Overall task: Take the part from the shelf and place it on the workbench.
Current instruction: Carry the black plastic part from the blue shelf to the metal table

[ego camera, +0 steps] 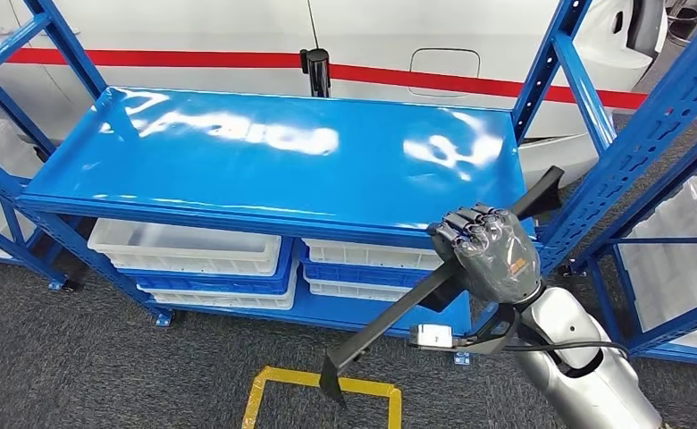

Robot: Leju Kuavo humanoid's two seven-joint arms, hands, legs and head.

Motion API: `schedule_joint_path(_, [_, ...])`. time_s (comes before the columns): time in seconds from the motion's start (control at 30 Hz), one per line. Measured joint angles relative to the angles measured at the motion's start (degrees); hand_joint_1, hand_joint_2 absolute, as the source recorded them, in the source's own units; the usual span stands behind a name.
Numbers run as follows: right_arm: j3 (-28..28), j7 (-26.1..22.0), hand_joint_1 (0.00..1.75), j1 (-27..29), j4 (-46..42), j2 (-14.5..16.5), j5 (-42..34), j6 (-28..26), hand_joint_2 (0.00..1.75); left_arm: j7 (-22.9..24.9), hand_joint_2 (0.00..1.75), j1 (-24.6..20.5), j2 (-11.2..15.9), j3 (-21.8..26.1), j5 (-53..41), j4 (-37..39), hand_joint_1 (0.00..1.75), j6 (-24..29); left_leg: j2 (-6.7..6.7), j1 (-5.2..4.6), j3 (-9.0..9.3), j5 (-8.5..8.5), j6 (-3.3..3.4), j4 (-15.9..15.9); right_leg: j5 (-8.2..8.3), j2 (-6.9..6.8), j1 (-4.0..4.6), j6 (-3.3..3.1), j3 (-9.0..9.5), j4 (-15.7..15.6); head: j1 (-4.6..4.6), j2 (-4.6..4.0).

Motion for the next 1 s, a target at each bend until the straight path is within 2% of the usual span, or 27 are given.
schedule_joint_path(0.03, [0.0,0.0,1.75,0.0,0.0,0.0,0.0,0.0,1.75,0.0,1.75,-0.1,0.0,0.0,0.0,0.0,0.00,0.0,0.01,0.19,0.36,-0.15,-0.16,1.1,0.32,0.01,0.04,0.05,-0.46,0.1,-0.01,0.00])
schedule_joint_path(0.07, [0.0,0.0,1.75,0.0,0.0,0.0,0.0,0.0,1.75,0.0,1.75,-0.1,0.0,0.0,0.0,0.0,0.00,0.0,0.01,0.36,1.85,0.75,-0.22,-0.1,0.65,0.05,0.06,0.14,-0.87,0.1,-0.02,0.00])
schedule_joint_path(0.13, [0.0,0.0,1.75,0.0,0.0,0.0,0.0,0.0,1.75,0.1,1.75,-0.1,0.0,-0.1,0.0,0.0,0.00,0.1,-0.07,0.60,7.17,3.60,-0.05,-7.3,1.27,0.21,0.07,0.46,-1.49,0.2,-0.03,0.00])
schedule_joint_path(0.17, [0.0,0.0,1.75,0.0,0.0,0.0,0.0,0.0,1.75,0.2,1.75,-0.1,0.0,-0.2,0.0,0.0,0.00,0.1,-0.19,0.55,9.78,4.35,0.15,-11.3,1.59,0.27,0.14,0.75,-1.77,0.3,-0.02,0.00])
schedule_joint_path(0.2, [-0.1,0.0,1.75,-0.1,0.0,0.0,0.0,0.0,1.75,0.2,1.75,0.0,0.0,-0.3,-0.1,0.0,0.00,0.2,-0.31,0.46,11.48,4.66,0.40,-14.1,1.95,0.29,0.19,1.09,-1.96,0.3,0.03,0.00])
schedule_joint_path(0.23, [-0.1,0.0,1.75,-0.2,0.0,0.0,0.0,0.0,1.75,0.3,1.75,0.0,0.0,-0.3,-0.1,0.0,0.00,0.2,-0.43,0.27,12.21,4.60,0.70,-15.6,2.34,0.26,0.24,1.49,-2.12,0.2,0.04,0.00])
schedule_joint_path(0.3, [-0.2,0.0,1.75,-0.3,0.0,0.0,-0.2,0.0,1.75,0.3,1.75,0.0,-0.1,-0.4,-0.1,0.0,0.00,0.2,-0.41,-0.10,11.73,5.15,1.45,-16.1,3.27,0.19,0.36,2.41,-2.26,0.0,0.08,0.00])
schedule_joint_path(0.33, [-0.3,0.0,1.75,-0.2,0.0,-0.1,-0.3,0.0,1.75,0.4,1.75,0.0,-0.2,-0.4,-0.1,0.0,0.00,0.2,-0.23,-0.08,11.37,5.81,1.92,-16.4,3.30,0.12,0.39,2.70,-2.46,0.0,0.09,0.00])
schedule_joint_path(0.37, [-0.3,0.0,1.75,-0.1,0.0,-0.1,-0.5,0.1,1.75,0.5,1.75,-0.1,-0.2,-0.5,-0.1,0.0,0.00,0.2,-0.09,-0.02,10.96,6.56,2.40,-16.7,2.56,0.08,0.49,2.70,-2.98,0.6,0.14,0.00])
schedule_joint_path(0.4, [-0.4,0.0,1.75,-0.1,0.0,-0.3,-0.6,0.1,1.75,0.5,1.75,-0.1,-0.2,-0.5,-0.1,0.0,0.00,0.2,0.06,0.08,10.39,7.43,2.85,-17.1,0.83,0.04,0.60,2.40,-3.85,2.3,0.25,0.00])
schedule_joint_path(0.47, [-0.6,0.0,1.75,0.1,0.0,-0.4,-0.7,0.1,1.75,0.6,1.75,-0.1,-0.2,-0.5,0.0,0.0,0.00,0.2,0.20,0.05,8.93,8.88,3.34,-17.3,-4.34,-0.02,0.58,1.47,-6.33,9.1,0.46,0.00])
schedule_joint_path(0.5, [-0.6,0.1,1.75,0.3,0.0,-0.4,-0.7,0.1,1.75,0.6,1.75,-0.1,-0.2,-0.5,0.0,0.0,0.00,0.2,0.28,-0.03,8.02,9.57,3.41,-17.2,-6.24,-0.02,0.56,1.41,-7.31,13.1,0.56,0.00])
schedule_joint_path(0.53, [-0.7,0.1,1.75,0.6,0.0,-0.4,-0.7,0.1,1.75,0.5,1.75,-0.1,-0.3,-0.5,0.0,0.0,0.00,0.2,0.35,-0.09,7.15,10.21,3.41,-17.2,-7.05,-0.02,0.56,1.73,-7.71,16.1,0.56,0.00])
schedule_joint_path(0.57, [-0.7,0.1,1.75,0.7,0.0,-0.4,-0.6,0.1,1.75,0.5,1.75,-0.1,-0.3,-0.5,0.0,0.0,0.00,0.2,0.41,-0.12,6.35,10.81,3.33,-17.2,-6.67,-0.02,0.55,2.34,-7.09,17.2,0.57,0.00])
schedule_joint_path(0.6, [-0.7,0.1,1.75,0.9,0.0,-0.4,-0.6,0.1,1.75,0.4,1.75,-0.1,-0.3,-0.5,0.1,0.0,0.00,0.2,0.46,-0.12,5.58,11.42,3.20,-17.2,-5.65,-0.03,0.55,3.03,-5.36,16.2,0.59,0.00])
schedule_joint_path(0.63, [-0.7,0.1,1.75,0.9,0.0,-0.4,-0.6,0.1,1.75,0.3,1.75,-0.1,-0.3,-0.5,0.1,0.0,0.00,0.2,0.49,-0.12,4.95,11.93,2.99,-17.1,-4.58,-0.07,0.51,3.54,-2.66,13.1,0.59,0.00])
schedule_joint_path(0.67, [-0.8,0.1,1.75,0.8,0.0,-0.4,-0.6,0.1,1.75,0.2,1.75,-0.1,-0.3,-0.5,0.3,0.0,0.00,0.2,0.50,-0.22,4.32,12.38,2.72,-16.8,-4.14,-0.13,0.51,3.74,0.92,8.5,0.63,0.00])
schedule_joint_path(0.7, [-0.8,0.0,1.75,0.8,-0.1,-0.4,-0.6,0.2,1.75,0.1,1.75,-0.1,-0.3,-0.5,0.4,0.0,0.00,0.2,0.50,-0.35,3.82,12.78,2.43,-16.6,-4.36,-0.11,0.65,3.57,3.93,4.1,0.60,0.00])
schedule_joint_path(0.73, [-0.8,0.0,1.75,0.7,0.0,-0.4,-0.7,0.2,1.75,-0.1,1.75,-0.2,-0.3,-0.5,0.5,0.0,0.00,0.2,0.50,-0.52,3.44,13.16,2.17,-16.3,-4.85,-0.09,0.79,3.23,5.91,0.9,0.58,0.00])
schedule_joint_path(0.77, [-0.8,0.0,1.75,0.5,0.0,-0.4,-0.8,0.3,1.75,-0.2,1.75,-0.2,-0.3,-0.5,0.6,0.0,0.00,0.2,0.50,-0.65,3.08,13.53,1.98,-16.1,-5.32,-0.04,0.95,2.80,6.89,-0.9,0.54,0.00])
schedule_joint_path(0.8, [-0.7,-0.1,1.75,0.4,0.0,-0.4,-0.9,0.6,1.75,-0.4,1.75,-0.2,-0.3,-0.5,0.6,0.0,0.00,0.2,0.51,-0.63,2.83,13.92,1.78,-16.0,-5.32,0.02,0.85,2.32,6.50,-1.2,0.47,0.00])
schedule_joint_path(0.83, [-0.7,-0.1,1.75,0.1,0.1,-0.3,-1.0,0.8,1.75,-0.5,1.75,-0.1,-0.2,-0.5,0.6,0.0,0.00,0.2,0.46,-0.49,2.47,13.92,1.58,-15.7,-4.96,-0.03,0.58,1.82,6.06,-1.0,0.50,0.00])
schedule_joint_path(0.87, [-0.7,-0.1,1.75,-0.2,0.1,-0.2,-1.0,1.1,1.75,-0.7,1.75,-0.1,-0.1,-0.5,0.6,0.0,0.00,0.1,0.41,-0.30,2.01,13.06,1.31,-15.1,-4.56,-0.08,0.34,1.16,5.61,-1.0,0.45,0.00])
schedule_joint_path(0.9, [-0.7,-0.1,1.75,-0.5,0.2,-0.1,-1.1,1.2,1.75,-0.9,1.75,-0.1,0.0,-0.5,0.6,0.1,0.00,0.1,0.32,-0.11,1.39,11.23,0.97,-13.7,-4.07,-0.13,0.11,0.49,5.10,-1.0,0.42,0.00])
schedule_joint_path(0.97, [-0.6,-0.1,1.75,-1.0,0.2,0.2,-1.0,1.3,1.75,-1.2,1.75,-0.1,0.2,-0.5,0.6,0.1,0.00,-0.1,0.16,0.13,-0.30,5.26,0.25,-7.4,-2.98,-0.19,0.19,-0.36,4.02,-0.9,0.31,0.00])
schedule_joint_path(1.0, [-0.6,-0.1,1.75,-1.1,0.2,0.3,-1.0,1.4,1.75,-1.3,1.75,-0.2,0.3,-0.5,0.6,0.1,0.00,-0.1,0.11,0.23,-1.02,2.90,-0.02,-3.4,-2.43,-0.20,0.27,-0.44,3.35,-0.8,0.31,0.00])
